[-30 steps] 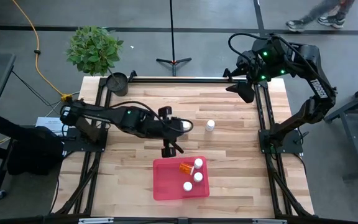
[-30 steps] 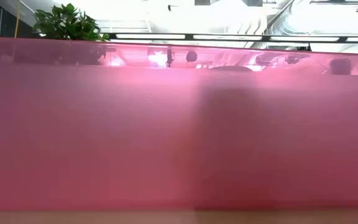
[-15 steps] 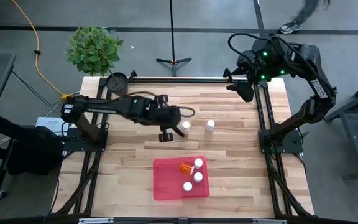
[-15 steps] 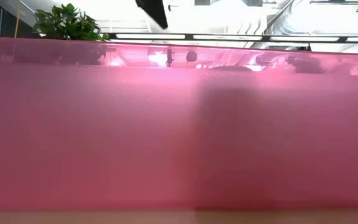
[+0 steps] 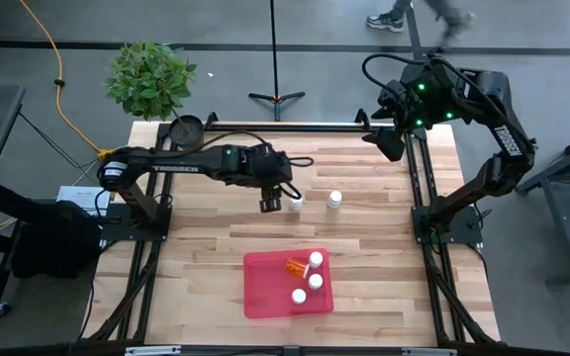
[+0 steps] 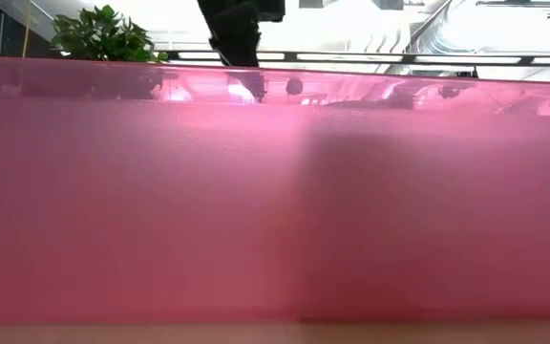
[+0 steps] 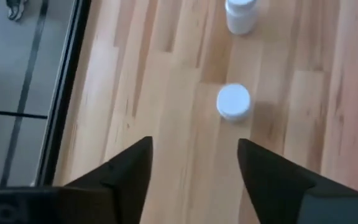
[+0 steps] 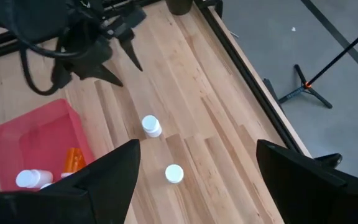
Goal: Pick and place pill bottles into a basket
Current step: Put the white medicine bottle into the red container
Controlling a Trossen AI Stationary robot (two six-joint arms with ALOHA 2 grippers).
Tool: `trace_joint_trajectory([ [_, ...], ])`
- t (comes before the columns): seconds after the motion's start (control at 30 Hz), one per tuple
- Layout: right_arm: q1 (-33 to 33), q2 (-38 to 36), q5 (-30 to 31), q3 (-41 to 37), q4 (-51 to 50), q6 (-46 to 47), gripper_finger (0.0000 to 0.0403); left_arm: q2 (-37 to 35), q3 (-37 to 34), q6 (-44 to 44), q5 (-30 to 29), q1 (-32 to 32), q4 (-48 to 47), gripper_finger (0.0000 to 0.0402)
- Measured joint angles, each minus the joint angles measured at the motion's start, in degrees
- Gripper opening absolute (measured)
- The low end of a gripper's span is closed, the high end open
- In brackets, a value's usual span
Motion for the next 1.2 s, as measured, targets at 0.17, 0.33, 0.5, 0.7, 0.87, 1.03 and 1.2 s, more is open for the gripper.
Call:
trace_joint_trajectory([
  [0.17,0.02,0.00,0.02,0.00,0.00,-0.47,0.0312,1.00,-2.13,-0.62,4.47,2.08,7.74,0.0307],
  [0.33,0.00,0.00,0.11,0.00,-0.04,-0.71,0.0312,4.85,-2.27,-1.98,8.62,4.15,9.78,0.0316],
  [0.5,0.02,0.00,0.09,0.00,-0.02,-1.15,0.0312,9.28,-2.32,-2.16,11.64,5.15,9.65,0.0309],
  [0.7,0.02,0.00,0.04,0.00,-0.04,-1.62,0.0312,12.80,-2.25,-3.14,15.46,5.92,10.25,0.0313],
  [0.87,0.02,0.00,-0.02,0.00,-0.04,-1.73,0.0312,13.42,-2.25,-3.44,18.91,6.18,11.79,0.0314],
  [1.03,0.02,0.00,0.00,0.00,-0.04,-2.33,0.0312,13.44,-2.25,-3.46,20.50,6.20,13.24,0.0310],
  [1.2,0.02,0.00,0.00,0.00,-0.02,-2.80,0.0312,14.08,-2.25,-3.29,20.55,6.20,13.81,0.0312],
])
